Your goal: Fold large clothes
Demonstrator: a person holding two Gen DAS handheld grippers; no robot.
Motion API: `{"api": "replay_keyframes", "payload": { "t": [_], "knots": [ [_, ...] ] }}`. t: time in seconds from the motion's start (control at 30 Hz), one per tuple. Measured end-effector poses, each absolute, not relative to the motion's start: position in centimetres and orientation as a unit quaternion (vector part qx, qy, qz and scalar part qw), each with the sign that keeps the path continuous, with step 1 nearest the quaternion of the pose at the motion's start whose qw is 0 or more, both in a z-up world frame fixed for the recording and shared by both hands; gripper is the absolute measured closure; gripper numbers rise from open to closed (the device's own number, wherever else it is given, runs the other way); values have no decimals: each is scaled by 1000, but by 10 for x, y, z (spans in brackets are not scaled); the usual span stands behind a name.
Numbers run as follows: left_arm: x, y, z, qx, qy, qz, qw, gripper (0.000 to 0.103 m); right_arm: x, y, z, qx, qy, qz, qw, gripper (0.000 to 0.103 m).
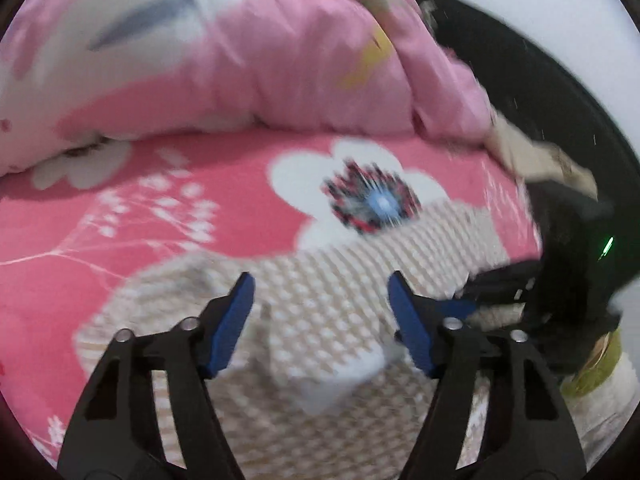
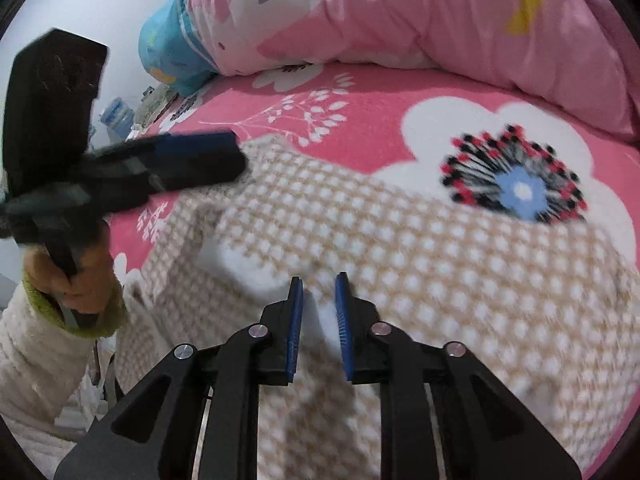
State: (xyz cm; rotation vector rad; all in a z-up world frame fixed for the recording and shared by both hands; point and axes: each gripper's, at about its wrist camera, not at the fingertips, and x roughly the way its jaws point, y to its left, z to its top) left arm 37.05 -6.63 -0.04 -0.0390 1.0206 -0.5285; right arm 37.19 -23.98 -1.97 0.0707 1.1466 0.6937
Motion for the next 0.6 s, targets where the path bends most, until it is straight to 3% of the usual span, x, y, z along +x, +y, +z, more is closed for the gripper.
{"api": "replay_keyframes", "payload": {
  "t": [0.1, 0.23, 0.37, 0.6],
  "knots": [
    [363, -87, -29, 44, 513, -232, 825, 53, 362, -276, -17, 73, 547, 300, 778, 93],
    [351, -83, -31, 71, 497, -232, 833, 54, 350, -334, 4, 132, 517, 267, 803, 89],
    [351, -78, -28, 66, 504, -233, 829, 54, 371, -362, -17, 200, 543, 211, 788, 77],
    [352, -71, -28, 51, 502, -237, 830, 54, 384, -355, -28, 186, 554, 188, 789, 80]
  ]
}}
